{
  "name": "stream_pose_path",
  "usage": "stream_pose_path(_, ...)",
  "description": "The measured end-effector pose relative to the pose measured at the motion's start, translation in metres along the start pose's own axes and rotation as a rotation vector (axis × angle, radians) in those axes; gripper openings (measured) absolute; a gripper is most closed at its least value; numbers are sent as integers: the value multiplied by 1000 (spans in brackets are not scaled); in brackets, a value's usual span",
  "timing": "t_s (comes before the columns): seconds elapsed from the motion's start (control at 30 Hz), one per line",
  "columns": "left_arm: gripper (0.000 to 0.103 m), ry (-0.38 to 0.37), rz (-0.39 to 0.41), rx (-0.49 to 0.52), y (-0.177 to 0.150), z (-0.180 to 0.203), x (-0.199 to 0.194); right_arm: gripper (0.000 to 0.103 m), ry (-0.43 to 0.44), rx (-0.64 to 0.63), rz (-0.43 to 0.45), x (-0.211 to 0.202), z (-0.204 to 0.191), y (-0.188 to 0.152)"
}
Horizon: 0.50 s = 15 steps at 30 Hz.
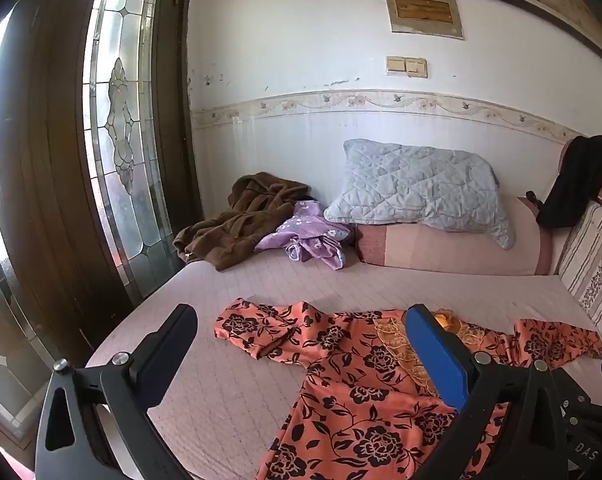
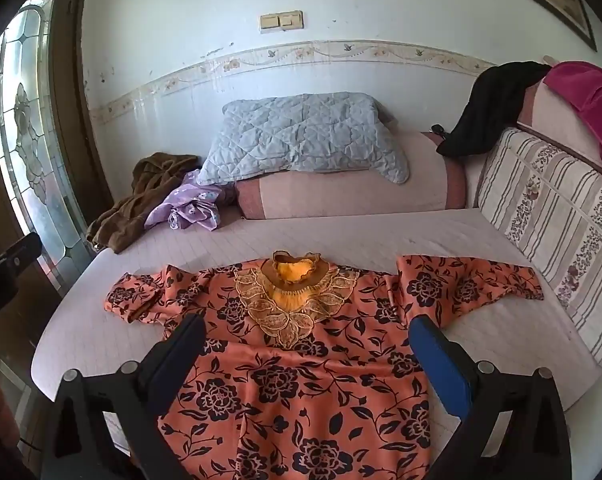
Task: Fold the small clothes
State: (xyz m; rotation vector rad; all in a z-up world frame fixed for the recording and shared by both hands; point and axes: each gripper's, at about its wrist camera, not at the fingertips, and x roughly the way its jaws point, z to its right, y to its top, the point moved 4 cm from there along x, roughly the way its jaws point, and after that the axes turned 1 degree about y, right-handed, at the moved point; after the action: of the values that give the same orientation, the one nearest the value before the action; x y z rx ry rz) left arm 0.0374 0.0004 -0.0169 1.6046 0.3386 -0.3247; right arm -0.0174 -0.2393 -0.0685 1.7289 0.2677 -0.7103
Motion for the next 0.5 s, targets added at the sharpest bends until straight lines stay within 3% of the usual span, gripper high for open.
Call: stream_pose_path(0.5,103,25,-10,-3,-3,-3,23,103,-8,-9,5,20,1,8)
